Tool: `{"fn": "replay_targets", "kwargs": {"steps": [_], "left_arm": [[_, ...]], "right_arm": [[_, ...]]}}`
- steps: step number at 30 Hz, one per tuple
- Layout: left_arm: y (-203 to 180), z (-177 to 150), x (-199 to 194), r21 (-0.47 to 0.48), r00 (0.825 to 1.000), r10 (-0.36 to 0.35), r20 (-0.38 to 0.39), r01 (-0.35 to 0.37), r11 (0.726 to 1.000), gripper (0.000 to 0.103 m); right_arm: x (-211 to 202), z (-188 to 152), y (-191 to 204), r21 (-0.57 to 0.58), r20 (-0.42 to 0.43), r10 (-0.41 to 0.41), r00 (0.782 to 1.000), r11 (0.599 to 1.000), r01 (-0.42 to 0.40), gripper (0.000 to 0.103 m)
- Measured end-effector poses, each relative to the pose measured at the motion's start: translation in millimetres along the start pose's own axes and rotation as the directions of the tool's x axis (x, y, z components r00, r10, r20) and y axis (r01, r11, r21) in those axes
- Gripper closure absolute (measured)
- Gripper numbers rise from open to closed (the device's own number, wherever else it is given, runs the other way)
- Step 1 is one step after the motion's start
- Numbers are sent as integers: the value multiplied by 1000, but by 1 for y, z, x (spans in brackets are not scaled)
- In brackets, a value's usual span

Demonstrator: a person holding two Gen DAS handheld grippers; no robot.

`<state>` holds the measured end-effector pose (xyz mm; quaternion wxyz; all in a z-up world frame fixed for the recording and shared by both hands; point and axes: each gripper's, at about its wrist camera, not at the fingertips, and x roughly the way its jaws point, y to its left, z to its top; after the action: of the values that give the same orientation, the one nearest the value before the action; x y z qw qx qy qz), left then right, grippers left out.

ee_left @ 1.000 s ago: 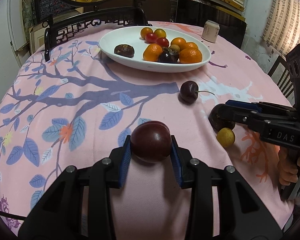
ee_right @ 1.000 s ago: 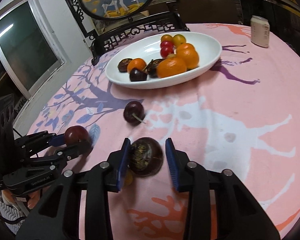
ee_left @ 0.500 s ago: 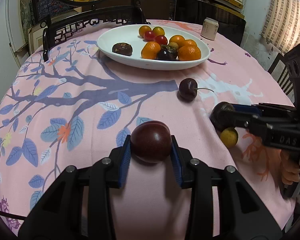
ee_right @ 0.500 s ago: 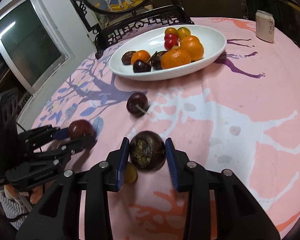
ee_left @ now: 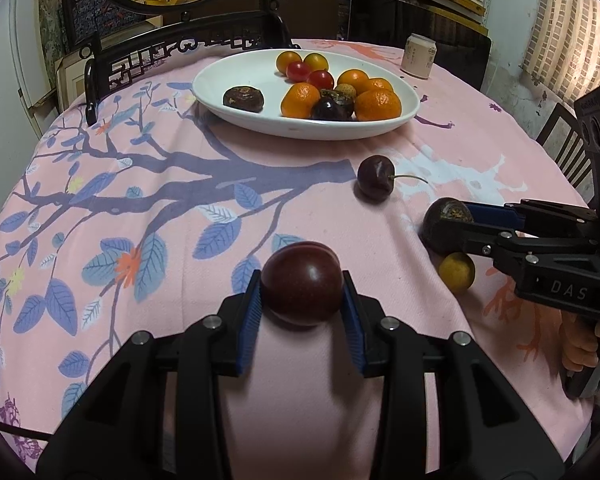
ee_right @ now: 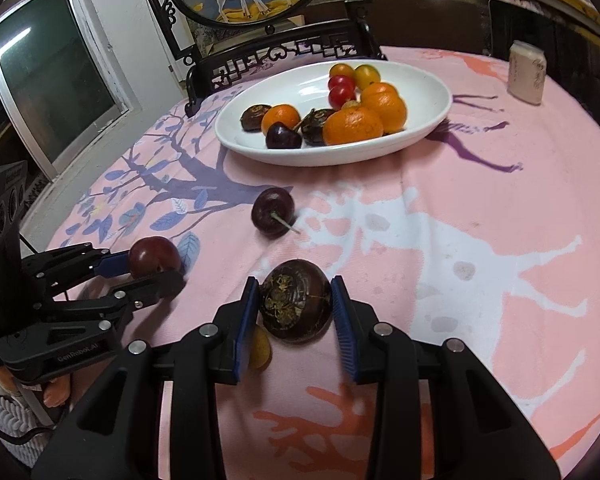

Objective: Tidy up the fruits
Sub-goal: 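Carry the plum and mangosteen to the plate and open both tools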

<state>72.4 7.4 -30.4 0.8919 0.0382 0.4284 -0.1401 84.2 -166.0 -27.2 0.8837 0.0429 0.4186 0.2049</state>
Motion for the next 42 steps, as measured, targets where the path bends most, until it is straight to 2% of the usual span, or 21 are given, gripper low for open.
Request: {"fn": "replay_targets", "kwargs": {"steps": [13, 16, 21, 25, 29, 33, 38, 39, 41, 42], "left_arm": [[5, 2, -2, -22, 1000, -18, 10, 18, 1000, 66], [4, 8, -4, -11, 1000, -1, 22, 1, 1000, 66], [11, 49, -9, -10, 997, 35, 62, -34, 999, 66], [19, 94, -4, -44, 993, 51, 104, -46, 998, 66], [26, 132, 17, -90, 992, 49, 117, -39, 995, 66], [32, 152, 41, -123, 992, 51, 115, -37, 992, 66], [38, 161, 68, -152, 996, 25, 85, -12, 988, 64], [39, 159, 73, -150, 997, 22, 80, -10, 989, 63], [38, 157, 77, -136, 997, 8, 75, 3, 991, 50], [38, 156, 77, -135, 997, 8, 78, 2, 991, 50]], "right_arm": [[-19, 5, -12, 42, 69, -21, 997, 999, 18, 66], [-23, 6, -14, 50, 86, -25, 996, 999, 21, 66], [-36, 25, -24, 85, 136, -23, 990, 996, 11, 66], [-35, 61, -38, 126, 161, -34, 986, 992, 13, 66], [-16, 99, -50, 160, 168, -44, 985, 987, 17, 66], [8, 124, -53, 175, 156, -24, 988, 985, -3, 66], [37, 144, -45, 137, 158, -37, 987, 990, 15, 65], [42, 144, -44, 128, 160, -44, 986, 991, 23, 56], [46, 143, -42, 104, 158, -68, 985, 993, 52, 43], [46, 143, -42, 96, 168, -81, 982, 993, 65, 43]]}}
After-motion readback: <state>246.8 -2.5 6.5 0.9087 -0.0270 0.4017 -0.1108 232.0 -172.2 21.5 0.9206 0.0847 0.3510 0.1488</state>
